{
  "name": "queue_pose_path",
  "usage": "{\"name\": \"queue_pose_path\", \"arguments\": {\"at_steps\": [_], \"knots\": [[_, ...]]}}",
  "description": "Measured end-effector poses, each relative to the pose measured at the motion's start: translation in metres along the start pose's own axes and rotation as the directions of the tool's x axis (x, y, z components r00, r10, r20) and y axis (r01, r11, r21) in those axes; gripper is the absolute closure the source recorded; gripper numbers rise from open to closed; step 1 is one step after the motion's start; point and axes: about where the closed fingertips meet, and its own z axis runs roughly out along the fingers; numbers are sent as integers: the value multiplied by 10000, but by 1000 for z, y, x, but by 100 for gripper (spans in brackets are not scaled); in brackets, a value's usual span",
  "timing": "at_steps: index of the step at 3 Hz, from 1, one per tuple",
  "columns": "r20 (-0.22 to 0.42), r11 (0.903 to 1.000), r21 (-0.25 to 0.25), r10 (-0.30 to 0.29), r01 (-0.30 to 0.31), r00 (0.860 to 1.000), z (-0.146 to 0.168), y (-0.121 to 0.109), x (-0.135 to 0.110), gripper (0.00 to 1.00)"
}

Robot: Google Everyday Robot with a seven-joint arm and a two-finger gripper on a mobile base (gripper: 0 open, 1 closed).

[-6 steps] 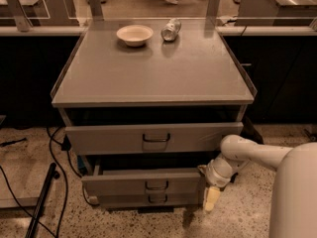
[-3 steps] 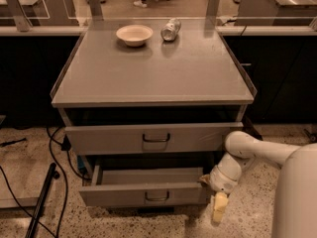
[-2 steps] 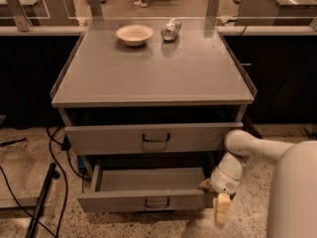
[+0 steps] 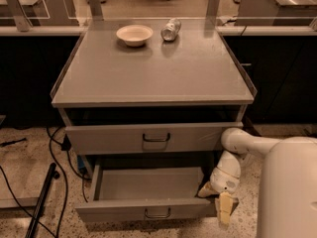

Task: Open middle drawer

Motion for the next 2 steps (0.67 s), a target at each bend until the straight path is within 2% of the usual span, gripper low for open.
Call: {"name": "queue_pose_path", "arguments": {"at_steps": [1,2], "knots": [[-376,9984,572,-23,44,9993,-1,7,0,0],[-824,9869,1601,-55,187,9966,-7,22,2,0]]}}
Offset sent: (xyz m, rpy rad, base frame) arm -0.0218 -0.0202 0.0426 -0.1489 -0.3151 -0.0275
